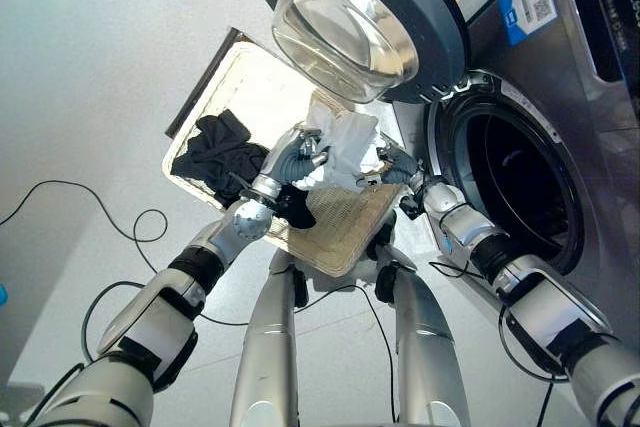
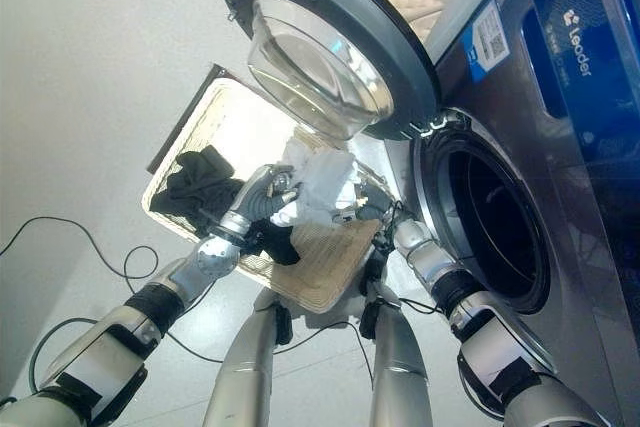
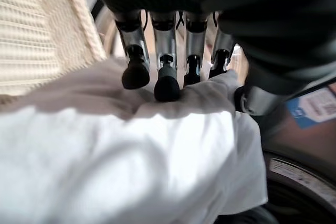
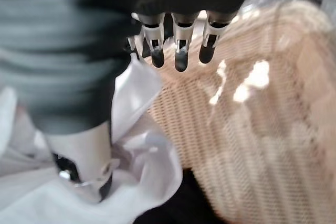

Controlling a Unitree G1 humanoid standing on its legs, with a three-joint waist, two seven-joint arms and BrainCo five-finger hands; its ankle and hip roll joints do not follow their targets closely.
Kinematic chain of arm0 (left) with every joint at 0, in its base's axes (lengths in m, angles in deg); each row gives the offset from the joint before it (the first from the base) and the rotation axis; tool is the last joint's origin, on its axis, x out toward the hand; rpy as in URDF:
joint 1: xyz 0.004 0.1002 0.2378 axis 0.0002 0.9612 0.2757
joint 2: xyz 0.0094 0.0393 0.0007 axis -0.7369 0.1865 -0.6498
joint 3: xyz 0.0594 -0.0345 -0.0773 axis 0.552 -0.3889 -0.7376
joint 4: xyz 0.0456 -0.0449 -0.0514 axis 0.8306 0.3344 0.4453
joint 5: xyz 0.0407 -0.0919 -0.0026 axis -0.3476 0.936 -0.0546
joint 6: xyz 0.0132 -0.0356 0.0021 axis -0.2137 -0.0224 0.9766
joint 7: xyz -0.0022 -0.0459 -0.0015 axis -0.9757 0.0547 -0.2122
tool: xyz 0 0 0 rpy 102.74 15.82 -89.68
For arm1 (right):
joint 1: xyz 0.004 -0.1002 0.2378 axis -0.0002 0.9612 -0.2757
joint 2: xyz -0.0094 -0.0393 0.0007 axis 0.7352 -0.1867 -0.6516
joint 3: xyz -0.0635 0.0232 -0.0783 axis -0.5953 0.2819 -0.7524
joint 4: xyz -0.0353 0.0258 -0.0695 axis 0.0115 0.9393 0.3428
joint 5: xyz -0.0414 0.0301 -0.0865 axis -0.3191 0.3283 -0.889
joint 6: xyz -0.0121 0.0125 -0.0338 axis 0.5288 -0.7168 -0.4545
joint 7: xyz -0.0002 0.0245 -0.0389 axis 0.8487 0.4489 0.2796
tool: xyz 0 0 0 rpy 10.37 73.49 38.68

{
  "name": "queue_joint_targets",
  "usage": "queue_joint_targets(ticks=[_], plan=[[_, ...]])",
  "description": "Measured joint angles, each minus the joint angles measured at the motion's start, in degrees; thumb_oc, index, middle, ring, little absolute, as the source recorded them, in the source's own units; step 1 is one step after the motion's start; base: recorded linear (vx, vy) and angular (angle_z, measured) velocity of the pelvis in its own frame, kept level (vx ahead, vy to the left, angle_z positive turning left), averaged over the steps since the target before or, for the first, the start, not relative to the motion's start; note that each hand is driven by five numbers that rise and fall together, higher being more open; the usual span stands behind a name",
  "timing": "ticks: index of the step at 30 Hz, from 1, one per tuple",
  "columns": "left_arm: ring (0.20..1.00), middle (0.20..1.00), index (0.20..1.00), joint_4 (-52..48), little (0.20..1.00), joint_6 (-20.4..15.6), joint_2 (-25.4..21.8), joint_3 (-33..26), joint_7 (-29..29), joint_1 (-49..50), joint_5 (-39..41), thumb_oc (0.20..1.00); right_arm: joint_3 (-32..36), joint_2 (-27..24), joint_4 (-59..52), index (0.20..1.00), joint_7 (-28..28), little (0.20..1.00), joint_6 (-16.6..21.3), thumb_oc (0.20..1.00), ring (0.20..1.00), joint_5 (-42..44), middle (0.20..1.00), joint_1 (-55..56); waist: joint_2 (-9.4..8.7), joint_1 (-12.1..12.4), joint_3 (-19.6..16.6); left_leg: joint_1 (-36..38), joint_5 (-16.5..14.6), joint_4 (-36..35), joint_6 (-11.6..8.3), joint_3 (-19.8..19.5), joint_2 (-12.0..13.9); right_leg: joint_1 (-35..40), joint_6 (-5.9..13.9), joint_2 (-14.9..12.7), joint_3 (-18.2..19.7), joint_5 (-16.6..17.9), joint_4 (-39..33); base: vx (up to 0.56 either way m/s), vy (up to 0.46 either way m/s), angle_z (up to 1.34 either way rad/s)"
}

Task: Put the clothes into the washing machine.

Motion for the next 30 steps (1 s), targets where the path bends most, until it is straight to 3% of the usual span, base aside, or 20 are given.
queue_joint_targets(ticks=[5, 13, 20, 26, 27, 28, 30], plan=[[0.2, 0.2, 0.2, -0.4, 0.2, -0.3, -0.3, 0.2, -2.5, -0.2, 2.5, 0.2, 0.3, 1.3, 2.2, 1.0, 6.0, 1.0, -1.1, 1.0, 1.0, 7.1, 1.0, -0.6, 0.05, 0.1, 0.0, 0.0, -0.1, 0.5, -0.14, -0.6, -0.4, -0.1, 0.07, -0.7, -0.1, -0.9, 1.7, 0.01, -0.006, 0.07], [0.2, 0.2, 0.2, -5.6, 0.2, -0.4, -0.7, 2.4, -4.2, -0.7, 4.5, 0.2, 1.7, 2.5, 3.0, 1.0, 22.1, 1.0, -2.9, 1.0, 1.0, 22.7, 1.0, -0.4, 0.2, 1.4, 0.0, -0.1, 0.0, 0.5, -0.41, -0.9, -1.0, -1.1, -0.37, -1.3, -0.3, -2.3, 4.2, 0.0, -0.006, 0.02], [0.2, 0.2, 0.2, -6.8, 0.2, -0.4, -1.1, 2.2, -4.3, -1.4, 7.2, 0.2, 2.1, 2.2, -1.5, 1.0, 23.7, 1.0, -3.0, 1.0, 1.0, 29.2, 1.0, 0.4, 0.2, 1.4, 0.0, -0.2, 0.0, 0.7, -0.48, -1.6, -1.1, -1.3, -0.4, -1.6, -0.6, -3.2, 5.2, 0.0, -0.006, 0.05], [0.2, 0.2, 0.2, -7.1, 0.2, -0.2, -0.8, 2.2, -4.8, -1.5, 8.3, 0.2, 2.4, 2.7, -3.9, 1.0, 22.1, 1.0, -0.7, 1.0, 1.0, 32.5, 1.0, 1.5, 0.21, 1.3, 0.0, -0.7, 0.0, 0.9, -0.5, -1.6, -1.1, -1.6, -0.4, -1.6, -0.6, -3.2, 5.2, 0.0, 0.0, 0.0], [0.2, 0.2, 0.2, -7.1, 0.2, 0.1, -0.8, 2.2, -4.9, -1.5, 8.3, 0.2, 2.4, 2.7, -4.0, 0.363, 21.5, 0.363, -0.6, 0.363, 0.363, 32.5, 0.363, 1.4, 0.21, 1.3, 0.0, -0.7, 0.0, 1.0, -0.51, -1.6, -1.1, -1.6, -0.4, -1.6, -0.6, -3.2, 5.2, 0.0, 0.0, 0.0], [0.2, 0.2, 0.2, -7.1, 0.2, 0.5, -0.7, 2.2, -5.0, -1.5, 8.2, 0.2, 2.5, 3.0, -4.0, 0.2, 20.9, 0.2, -0.1, 0.2, 0.2, 32.5, 0.2, 1.5, 0.21, 1.3, 0.0, -0.7, 0.0, 1.0, -0.52, -1.6, -1.1, -1.6, -0.4, -1.6, -0.6, -3.2, 5.2, 0.0, 0.0, 0.0], [0.2, 0.2, 0.2, -7.1, 0.2, 1.1, -0.5, 2.2, -5.1, -1.5, 8.3, 0.2, 3.2, 3.4, -4.0, 0.2, 20.3, 0.2, 0.7, 0.2, 0.2, 32.5, 0.2, 1.5, 0.2, 1.3, 0.0, -0.7, 0.0, 1.1, -0.54, -1.6, -1.1, -1.6, -0.41, -1.6, -0.6, -3.2, 5.2, 0.0, 0.0, 0.0]])
